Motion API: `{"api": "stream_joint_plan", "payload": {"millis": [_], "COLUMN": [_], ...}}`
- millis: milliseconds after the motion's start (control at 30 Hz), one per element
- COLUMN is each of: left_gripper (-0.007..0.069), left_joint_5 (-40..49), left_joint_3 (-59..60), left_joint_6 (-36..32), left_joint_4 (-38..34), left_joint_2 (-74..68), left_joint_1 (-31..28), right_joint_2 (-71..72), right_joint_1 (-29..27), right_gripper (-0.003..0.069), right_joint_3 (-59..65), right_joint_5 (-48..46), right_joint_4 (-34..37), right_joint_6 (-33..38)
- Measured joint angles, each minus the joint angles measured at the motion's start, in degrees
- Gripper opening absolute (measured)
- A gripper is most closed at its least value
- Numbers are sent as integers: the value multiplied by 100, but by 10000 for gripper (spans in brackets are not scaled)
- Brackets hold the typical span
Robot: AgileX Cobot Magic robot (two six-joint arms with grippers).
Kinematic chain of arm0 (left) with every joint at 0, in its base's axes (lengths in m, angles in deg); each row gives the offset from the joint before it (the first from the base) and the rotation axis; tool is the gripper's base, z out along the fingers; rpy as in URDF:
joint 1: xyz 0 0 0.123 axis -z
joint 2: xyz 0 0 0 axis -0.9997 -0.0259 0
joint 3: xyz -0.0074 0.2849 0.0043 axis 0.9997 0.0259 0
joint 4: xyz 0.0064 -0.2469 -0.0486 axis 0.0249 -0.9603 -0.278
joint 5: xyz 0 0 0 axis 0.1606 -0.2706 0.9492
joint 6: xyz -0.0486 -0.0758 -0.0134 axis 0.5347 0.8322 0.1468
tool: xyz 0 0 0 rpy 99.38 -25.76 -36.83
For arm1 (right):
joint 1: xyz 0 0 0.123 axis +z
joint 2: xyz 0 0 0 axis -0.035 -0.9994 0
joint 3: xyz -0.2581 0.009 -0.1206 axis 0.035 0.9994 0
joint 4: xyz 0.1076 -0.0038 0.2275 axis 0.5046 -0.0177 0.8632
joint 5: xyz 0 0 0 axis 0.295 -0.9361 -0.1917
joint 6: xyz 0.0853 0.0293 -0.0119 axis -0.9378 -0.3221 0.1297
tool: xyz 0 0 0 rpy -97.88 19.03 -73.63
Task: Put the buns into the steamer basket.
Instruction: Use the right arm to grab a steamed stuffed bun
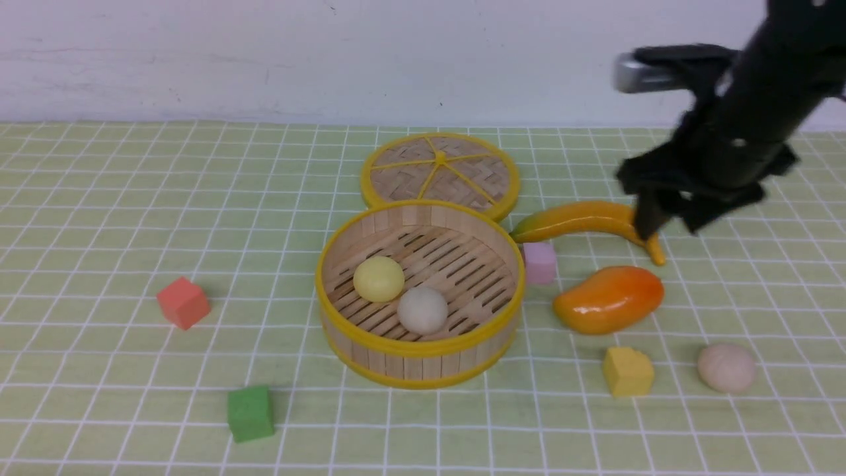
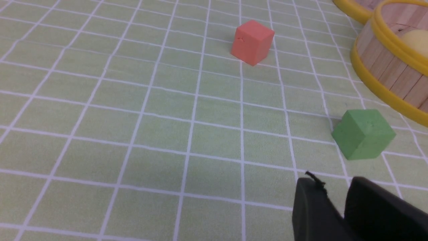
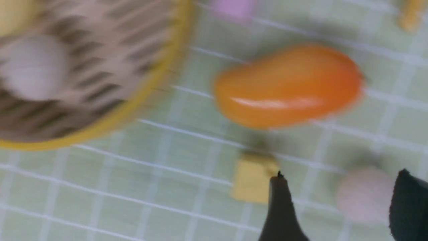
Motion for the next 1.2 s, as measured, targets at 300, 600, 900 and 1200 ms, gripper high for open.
{"api": "stream_joint_plan", "payload": {"millis": [300,600,900,1200], "left_gripper": [155,155,165,171], "left_joint_5": [0,0,0,0], "left_joint_3": [0,0,0,0], "left_joint_6": [0,0,0,0], "left_joint_4": [0,0,0,0], "left_joint_2": [0,0,0,0], "left_joint_1": [0,0,0,0], "right_joint_2": [-38,-51,-105,-418], "right_joint_1": [-606,-875,-889,-893], "right_gripper": [424,409,285,234], "right_joint_3": [1785,2259,2266,2266], "right_joint_5": [992,2002,2104,2084], "right_joint_4": [-267,-395,-315,-249], "right_joint_6": [-754,-999,-1033,-1146]}}
